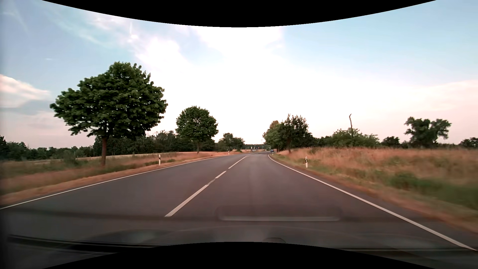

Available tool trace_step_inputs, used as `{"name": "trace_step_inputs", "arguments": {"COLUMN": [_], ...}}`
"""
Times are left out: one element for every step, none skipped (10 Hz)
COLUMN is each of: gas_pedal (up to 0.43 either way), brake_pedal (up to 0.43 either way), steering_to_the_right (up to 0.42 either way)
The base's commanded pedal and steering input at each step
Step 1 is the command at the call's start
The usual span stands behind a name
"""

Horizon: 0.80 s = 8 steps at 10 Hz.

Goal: Follow the waypoints while adhering to traffic rules and regulations

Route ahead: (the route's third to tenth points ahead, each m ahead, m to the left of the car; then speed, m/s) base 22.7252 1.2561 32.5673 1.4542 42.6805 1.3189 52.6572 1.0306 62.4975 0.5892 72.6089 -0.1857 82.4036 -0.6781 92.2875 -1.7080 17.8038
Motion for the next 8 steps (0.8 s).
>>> {"name": "trace_step_inputs", "arguments": {"gas_pedal": [0.087, 0.087, 0.087, 0.087, 0.087, 0.087, 0.087, 0.087], "brake_pedal": [0.000, 0.000, 0.000, 0.000, 0.000, 0.000, 0.000, 0.000], "steering_to_the_right": [0.000, 0.000, 0.000, 0.000, 0.000, 0.000, 0.000, 0.000]}}
